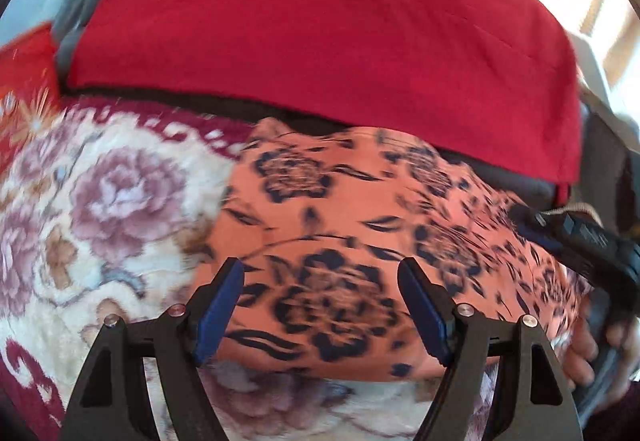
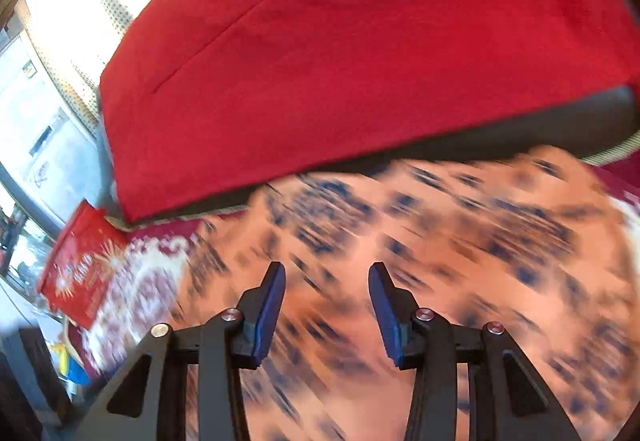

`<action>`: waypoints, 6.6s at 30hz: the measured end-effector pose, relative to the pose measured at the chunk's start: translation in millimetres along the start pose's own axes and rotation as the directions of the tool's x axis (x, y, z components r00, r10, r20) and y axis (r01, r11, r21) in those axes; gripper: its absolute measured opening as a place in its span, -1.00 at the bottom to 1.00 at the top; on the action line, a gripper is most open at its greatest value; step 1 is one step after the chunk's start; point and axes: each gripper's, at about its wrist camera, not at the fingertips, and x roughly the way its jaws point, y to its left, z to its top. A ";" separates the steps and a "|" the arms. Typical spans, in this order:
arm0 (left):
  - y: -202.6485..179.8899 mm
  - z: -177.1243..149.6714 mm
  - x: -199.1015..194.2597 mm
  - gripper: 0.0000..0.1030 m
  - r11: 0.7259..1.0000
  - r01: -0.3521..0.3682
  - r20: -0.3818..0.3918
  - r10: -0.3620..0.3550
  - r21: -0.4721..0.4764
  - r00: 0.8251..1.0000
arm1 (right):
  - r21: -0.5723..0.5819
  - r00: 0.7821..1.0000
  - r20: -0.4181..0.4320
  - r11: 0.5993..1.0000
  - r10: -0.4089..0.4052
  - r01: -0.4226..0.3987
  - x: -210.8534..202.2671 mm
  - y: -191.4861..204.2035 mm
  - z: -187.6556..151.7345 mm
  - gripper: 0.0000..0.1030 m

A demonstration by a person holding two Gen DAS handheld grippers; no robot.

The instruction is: Fold small clothes

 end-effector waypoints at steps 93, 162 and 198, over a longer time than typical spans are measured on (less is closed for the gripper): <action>-7.8 -19.2 9.9 0.93 0.938 -0.323 0.013 0.324 0.127 0.946 | 0.378 0.989 0.145 0.921 0.037 -0.091 -100.3 -120.4 -81.1 -0.16; 74.8 -30.5 46.5 0.30 0.720 0.206 0.046 -0.236 -0.663 0.971 | 0.612 0.978 0.182 0.767 0.102 -0.194 -32.7 -159.4 -98.5 -0.51; 108.3 -59.3 -119.7 0.16 0.908 -0.034 0.142 0.102 -0.417 0.985 | 0.543 0.993 0.101 0.839 -0.053 -0.010 -222.0 -195.8 -173.9 -0.27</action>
